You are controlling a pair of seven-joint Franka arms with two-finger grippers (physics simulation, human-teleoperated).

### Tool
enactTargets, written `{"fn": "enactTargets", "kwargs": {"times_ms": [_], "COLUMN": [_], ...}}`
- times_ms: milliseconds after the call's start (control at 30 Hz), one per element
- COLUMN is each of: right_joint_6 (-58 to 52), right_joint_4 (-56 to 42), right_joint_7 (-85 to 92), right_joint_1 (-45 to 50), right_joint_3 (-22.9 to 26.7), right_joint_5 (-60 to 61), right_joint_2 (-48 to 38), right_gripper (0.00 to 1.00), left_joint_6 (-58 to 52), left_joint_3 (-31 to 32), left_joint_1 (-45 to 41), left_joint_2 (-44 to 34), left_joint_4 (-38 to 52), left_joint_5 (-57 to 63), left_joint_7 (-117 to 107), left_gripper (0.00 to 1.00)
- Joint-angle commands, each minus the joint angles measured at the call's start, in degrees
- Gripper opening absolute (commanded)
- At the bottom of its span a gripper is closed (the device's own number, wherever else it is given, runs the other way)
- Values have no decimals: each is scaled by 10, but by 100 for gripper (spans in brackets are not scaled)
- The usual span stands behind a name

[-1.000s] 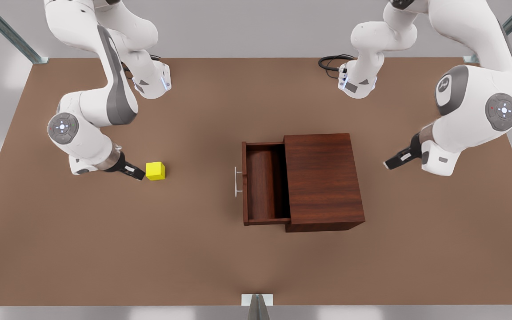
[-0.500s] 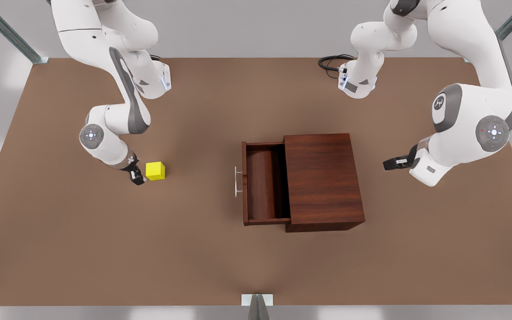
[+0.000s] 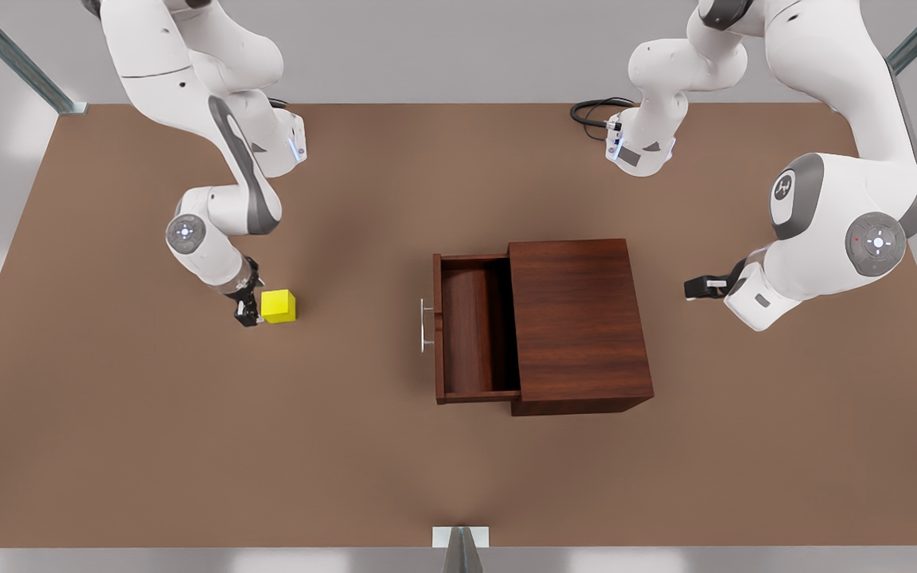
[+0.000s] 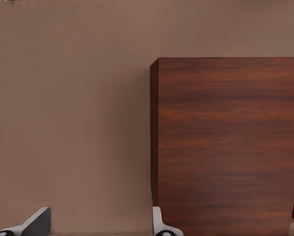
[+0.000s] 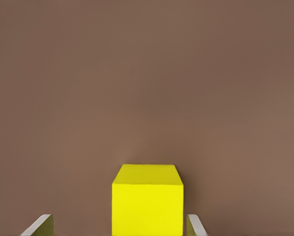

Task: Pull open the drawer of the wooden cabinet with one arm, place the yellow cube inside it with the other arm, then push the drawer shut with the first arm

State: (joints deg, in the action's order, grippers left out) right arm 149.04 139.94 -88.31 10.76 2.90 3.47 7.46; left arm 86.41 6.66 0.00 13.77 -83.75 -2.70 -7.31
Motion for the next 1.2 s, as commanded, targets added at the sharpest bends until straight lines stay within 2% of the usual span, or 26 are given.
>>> {"fn": "enactTargets", "kwargs": {"times_ms": [0, 367, 833, 1167], "right_joint_6": [34, 86, 138, 138], "right_joint_4": [1, 45, 28, 23], "right_joint_7": [-126, -127, -126, -127], "right_joint_1": [3, 11, 22, 2], "right_joint_3": [0, -5, -6, -4], "right_joint_5": [0, -1, -5, -24], "right_joint_2": [6, 21, 87, 93], "right_gripper": [100, 100, 100, 100], "left_joint_6": [-1, -1, -1, -1], "left_joint_3": [0, -2, -3, -3], "left_joint_1": [0, -8, 4, 4], "left_joint_2": [-1, -1, -1, -1], "left_joint_4": [0, 5, -10, -9], "left_joint_5": [1, 17, 12, 12], "left_joint_7": [68, 74, 74, 74], "left_gripper": [100, 100, 100, 100]}}
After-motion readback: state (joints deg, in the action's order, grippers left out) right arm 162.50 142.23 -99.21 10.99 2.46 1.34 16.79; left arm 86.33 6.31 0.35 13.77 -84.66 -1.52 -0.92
